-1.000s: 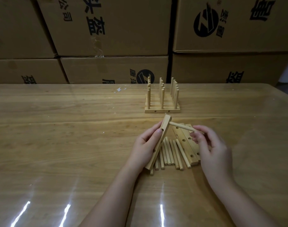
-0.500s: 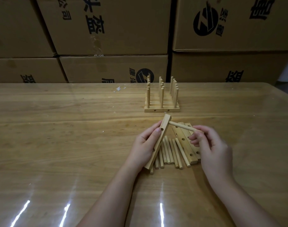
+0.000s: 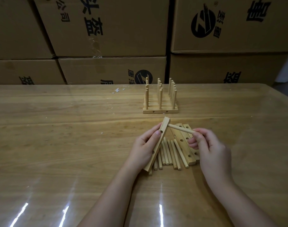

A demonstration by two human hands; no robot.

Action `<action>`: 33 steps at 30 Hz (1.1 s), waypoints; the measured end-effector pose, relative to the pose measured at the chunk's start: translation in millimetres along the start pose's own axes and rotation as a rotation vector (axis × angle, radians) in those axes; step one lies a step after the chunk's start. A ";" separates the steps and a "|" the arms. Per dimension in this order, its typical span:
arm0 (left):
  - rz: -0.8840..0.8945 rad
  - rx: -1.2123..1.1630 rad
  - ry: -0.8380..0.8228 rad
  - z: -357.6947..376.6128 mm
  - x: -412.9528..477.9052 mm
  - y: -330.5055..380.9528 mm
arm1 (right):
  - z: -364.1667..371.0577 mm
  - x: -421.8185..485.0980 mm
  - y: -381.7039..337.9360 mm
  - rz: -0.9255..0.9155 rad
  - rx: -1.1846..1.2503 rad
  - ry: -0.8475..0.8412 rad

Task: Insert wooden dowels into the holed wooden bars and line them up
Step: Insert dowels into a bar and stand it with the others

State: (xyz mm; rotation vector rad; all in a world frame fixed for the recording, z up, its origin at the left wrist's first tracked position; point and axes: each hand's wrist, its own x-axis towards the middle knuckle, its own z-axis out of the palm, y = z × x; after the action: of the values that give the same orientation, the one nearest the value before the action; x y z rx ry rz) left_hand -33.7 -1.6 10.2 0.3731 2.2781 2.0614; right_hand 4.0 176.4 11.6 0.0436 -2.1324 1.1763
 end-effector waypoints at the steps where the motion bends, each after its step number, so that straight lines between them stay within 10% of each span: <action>1: 0.001 0.003 -0.001 0.4 0.2 -0.1 | -0.1 0.3 1.0 0.001 -0.008 -0.002; 15: -0.020 -0.006 0.004 -0.2 -0.5 1.3 | -1.7 3.8 4.3 -0.129 -0.257 -0.106; 33: 0.000 0.006 -0.013 -1.8 -2.0 2.6 | -2.1 5.3 10.1 0.070 -0.012 -0.226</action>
State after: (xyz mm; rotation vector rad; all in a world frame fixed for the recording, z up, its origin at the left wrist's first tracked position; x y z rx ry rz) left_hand -31.7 -3.6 12.7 0.3859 2.2771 2.0462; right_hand -2.4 185.5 8.0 0.1020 -2.3538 1.2493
